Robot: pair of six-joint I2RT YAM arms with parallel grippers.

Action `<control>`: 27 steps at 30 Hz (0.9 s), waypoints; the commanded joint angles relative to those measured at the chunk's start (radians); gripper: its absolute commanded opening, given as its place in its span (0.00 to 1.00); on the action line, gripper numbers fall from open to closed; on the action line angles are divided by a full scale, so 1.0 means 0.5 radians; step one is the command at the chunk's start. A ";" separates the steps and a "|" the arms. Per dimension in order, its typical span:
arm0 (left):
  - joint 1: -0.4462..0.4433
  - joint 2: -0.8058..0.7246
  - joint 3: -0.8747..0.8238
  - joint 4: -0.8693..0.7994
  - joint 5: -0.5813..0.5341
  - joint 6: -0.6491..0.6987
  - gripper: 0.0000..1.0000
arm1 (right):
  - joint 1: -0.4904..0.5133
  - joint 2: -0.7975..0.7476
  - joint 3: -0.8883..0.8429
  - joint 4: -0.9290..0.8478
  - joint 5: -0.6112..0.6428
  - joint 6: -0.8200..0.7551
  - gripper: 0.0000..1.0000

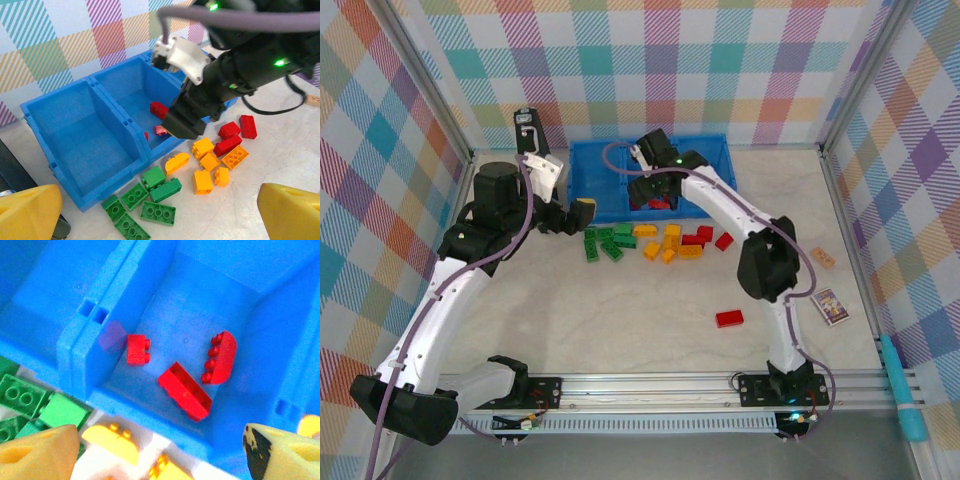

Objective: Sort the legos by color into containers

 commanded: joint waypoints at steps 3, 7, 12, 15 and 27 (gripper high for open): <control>-0.002 -0.047 0.012 0.045 0.066 -0.028 1.00 | -0.005 -0.368 -0.387 -0.100 -0.020 0.257 0.85; -0.002 -0.050 0.013 0.046 0.087 -0.034 1.00 | -0.014 -0.642 -0.783 -0.140 0.061 0.434 0.85; -0.002 -0.056 0.010 0.055 0.101 -0.043 1.00 | -0.174 -0.968 -1.260 -0.171 0.072 0.716 0.86; -0.002 -0.048 0.009 0.055 0.110 -0.044 1.00 | -0.404 -1.146 -1.526 -0.112 -0.052 0.933 0.85; -0.002 -0.035 0.015 0.049 0.117 -0.052 1.00 | -0.850 -1.082 -1.854 0.482 -0.420 1.583 0.88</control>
